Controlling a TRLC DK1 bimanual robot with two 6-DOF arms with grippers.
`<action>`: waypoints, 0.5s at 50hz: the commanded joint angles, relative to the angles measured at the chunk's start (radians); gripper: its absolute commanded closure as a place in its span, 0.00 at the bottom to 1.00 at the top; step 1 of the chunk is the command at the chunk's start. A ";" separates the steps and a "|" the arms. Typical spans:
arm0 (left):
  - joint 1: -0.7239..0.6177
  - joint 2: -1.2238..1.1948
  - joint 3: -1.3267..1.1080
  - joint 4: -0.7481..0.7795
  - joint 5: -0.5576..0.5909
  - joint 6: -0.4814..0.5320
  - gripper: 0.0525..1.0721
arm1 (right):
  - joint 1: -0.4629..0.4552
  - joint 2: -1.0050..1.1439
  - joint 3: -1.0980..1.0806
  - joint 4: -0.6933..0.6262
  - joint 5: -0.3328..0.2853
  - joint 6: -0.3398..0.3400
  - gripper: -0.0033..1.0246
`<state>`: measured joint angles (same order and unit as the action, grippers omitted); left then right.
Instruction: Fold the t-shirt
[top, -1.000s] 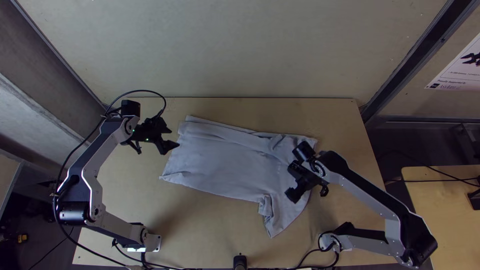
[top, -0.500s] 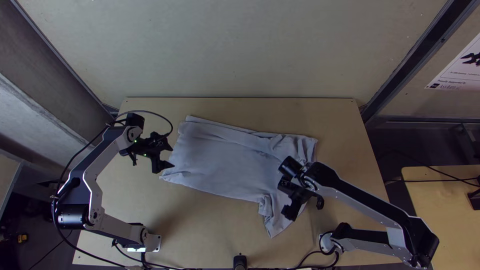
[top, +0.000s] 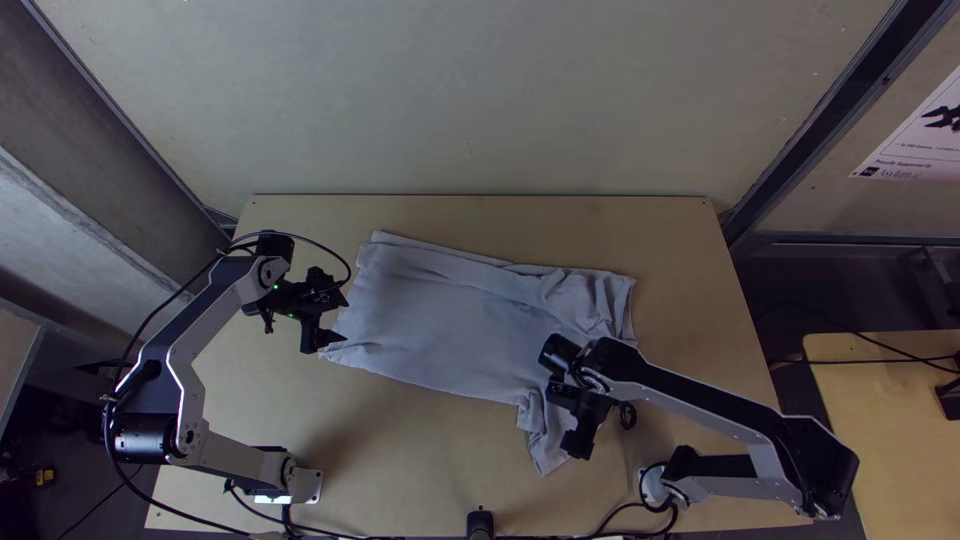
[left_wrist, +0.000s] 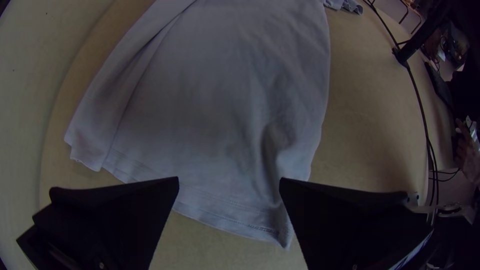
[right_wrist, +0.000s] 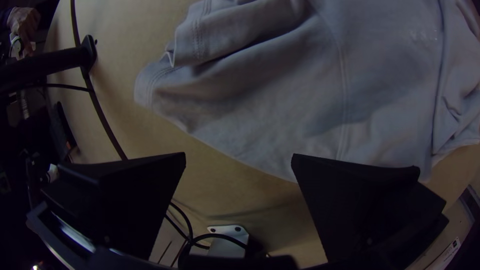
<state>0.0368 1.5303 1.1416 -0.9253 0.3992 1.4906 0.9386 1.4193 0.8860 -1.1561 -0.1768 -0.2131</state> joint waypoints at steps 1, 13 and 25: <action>-0.014 -0.018 -0.046 0.006 -0.011 0.051 0.05 | 0.029 0.040 -0.018 -0.005 -0.012 0.009 0.06; -0.034 -0.025 -0.079 0.019 -0.016 0.056 0.05 | 0.040 0.075 -0.015 0.009 -0.010 0.017 0.07; -0.054 -0.047 -0.120 0.016 -0.039 0.083 0.05 | 0.055 0.095 -0.022 0.021 -0.009 0.031 0.07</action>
<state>-0.0051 1.5173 1.0683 -0.8986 0.3794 1.5135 0.9821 1.4960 0.8856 -1.1355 -0.1772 -0.2058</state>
